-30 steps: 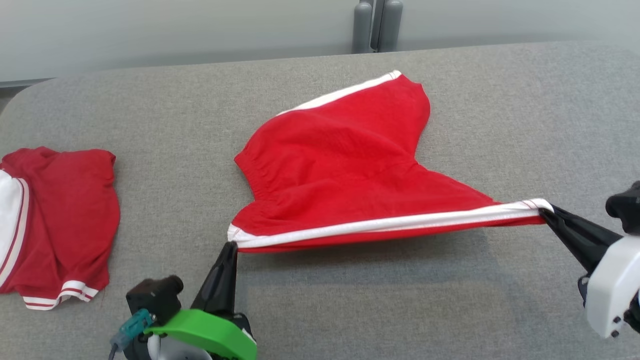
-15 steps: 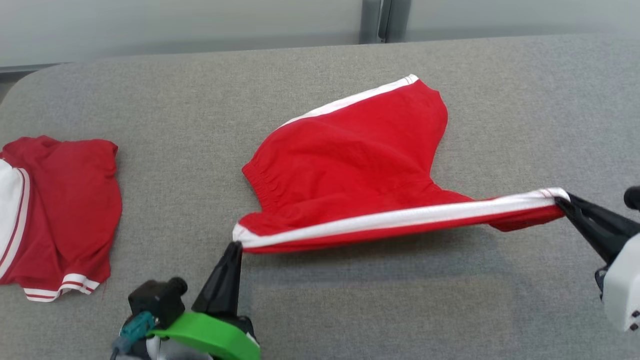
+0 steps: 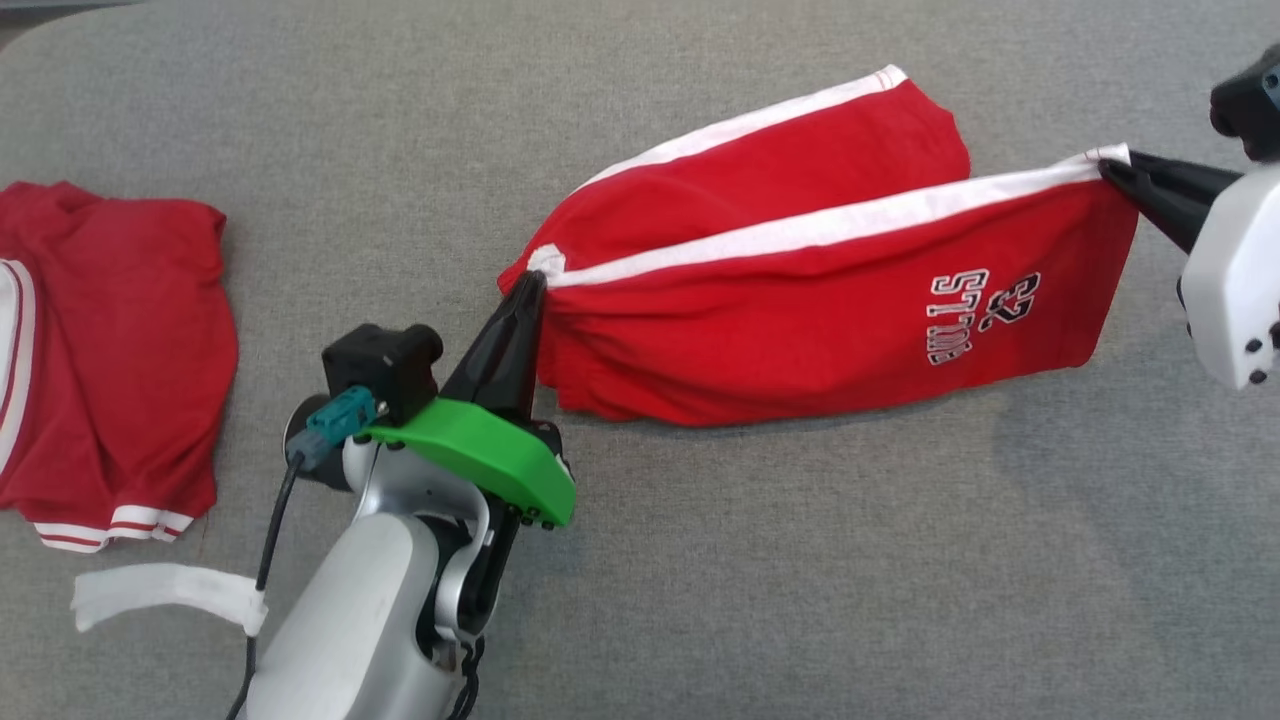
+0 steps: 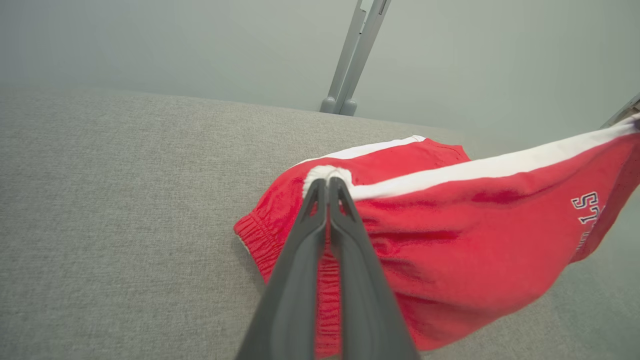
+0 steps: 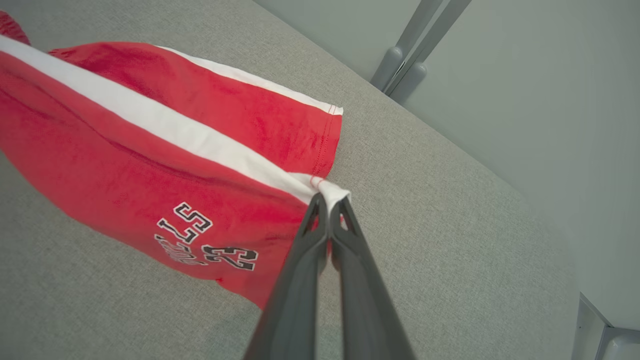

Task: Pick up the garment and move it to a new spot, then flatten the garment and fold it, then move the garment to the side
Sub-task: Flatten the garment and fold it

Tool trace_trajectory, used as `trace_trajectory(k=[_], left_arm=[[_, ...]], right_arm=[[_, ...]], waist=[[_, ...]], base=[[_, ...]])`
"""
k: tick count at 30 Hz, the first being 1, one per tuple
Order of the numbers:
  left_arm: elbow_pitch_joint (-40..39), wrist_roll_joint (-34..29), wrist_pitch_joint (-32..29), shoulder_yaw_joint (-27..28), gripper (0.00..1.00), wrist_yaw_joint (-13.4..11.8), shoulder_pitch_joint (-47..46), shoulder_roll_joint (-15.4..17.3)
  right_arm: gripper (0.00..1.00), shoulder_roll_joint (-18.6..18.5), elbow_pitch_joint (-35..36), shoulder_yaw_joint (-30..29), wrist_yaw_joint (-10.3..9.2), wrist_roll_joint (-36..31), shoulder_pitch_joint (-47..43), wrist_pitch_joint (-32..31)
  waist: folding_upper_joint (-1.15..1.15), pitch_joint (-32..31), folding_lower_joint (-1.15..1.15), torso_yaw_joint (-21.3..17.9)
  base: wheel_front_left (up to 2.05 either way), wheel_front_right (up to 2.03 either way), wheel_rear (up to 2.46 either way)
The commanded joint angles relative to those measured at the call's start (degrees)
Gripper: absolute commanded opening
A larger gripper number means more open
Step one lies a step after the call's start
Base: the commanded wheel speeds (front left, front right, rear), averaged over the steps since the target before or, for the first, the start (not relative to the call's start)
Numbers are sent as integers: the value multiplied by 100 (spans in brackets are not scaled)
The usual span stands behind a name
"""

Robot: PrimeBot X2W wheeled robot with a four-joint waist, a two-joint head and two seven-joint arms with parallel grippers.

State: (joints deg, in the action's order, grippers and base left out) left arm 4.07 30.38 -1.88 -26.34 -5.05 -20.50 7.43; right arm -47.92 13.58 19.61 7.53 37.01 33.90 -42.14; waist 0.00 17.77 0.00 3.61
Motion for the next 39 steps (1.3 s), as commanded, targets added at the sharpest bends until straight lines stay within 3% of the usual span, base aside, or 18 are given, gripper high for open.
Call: trace_trajectory(k=[1, 6, 13, 31, 32, 33, 34, 39], left_arm=[[67, -53, 6, 4, 0, 10, -207, -35], [384, -72, 78, 60, 0, -65, -776, -174], [717, -27, 9, 51, 0, -93, -1326, -254], [1738, 168, 23, -66, 0, -209, -2404, -406], [1782, 173, 28, -79, 0, -222, -2432, -410], [1826, 177, 33, -90, 46, -236, -2448, -412], [1877, 179, 24, -106, 100, -255, -2452, -413], [1967, 170, 53, -143, 100, -312, -2442, -416]], right_arm=[[0, -35, -126, 156, -8, 53, 270, -14], [0, -33, -829, 964, -8, 138, 1558, 109], [0, 21, -1646, 1700, -8, 197, 2627, 351], [0, 540, -3177, 2651, -8, 397, 3875, 1171], [42, 561, -3207, 2717, -8, 406, 3911, 1229], [100, 570, -3246, 2753, -8, 421, 3947, 1292], [100, 576, -3292, 2776, -8, 424, 3976, 1388], [100, 596, -3480, 2901, -8, 344, 4020, 1800]], waist=[[0, 311, 0, 223], [0, 610, 0, 372], [0, 943, 0, 536], [0, 1447, 0, 735], [0, 1452, 0, 741], [0, 1452, 0, 748], [0, 1446, 0, 758], [0, 1373, 0, 803]], base=[[0, 0, 0], [0, 0, 0], [0, 0, 0], [0, 0, 0], [0, 0, 0], [0, 0, 0], [0, 0, 0], [0, 0, 0]])
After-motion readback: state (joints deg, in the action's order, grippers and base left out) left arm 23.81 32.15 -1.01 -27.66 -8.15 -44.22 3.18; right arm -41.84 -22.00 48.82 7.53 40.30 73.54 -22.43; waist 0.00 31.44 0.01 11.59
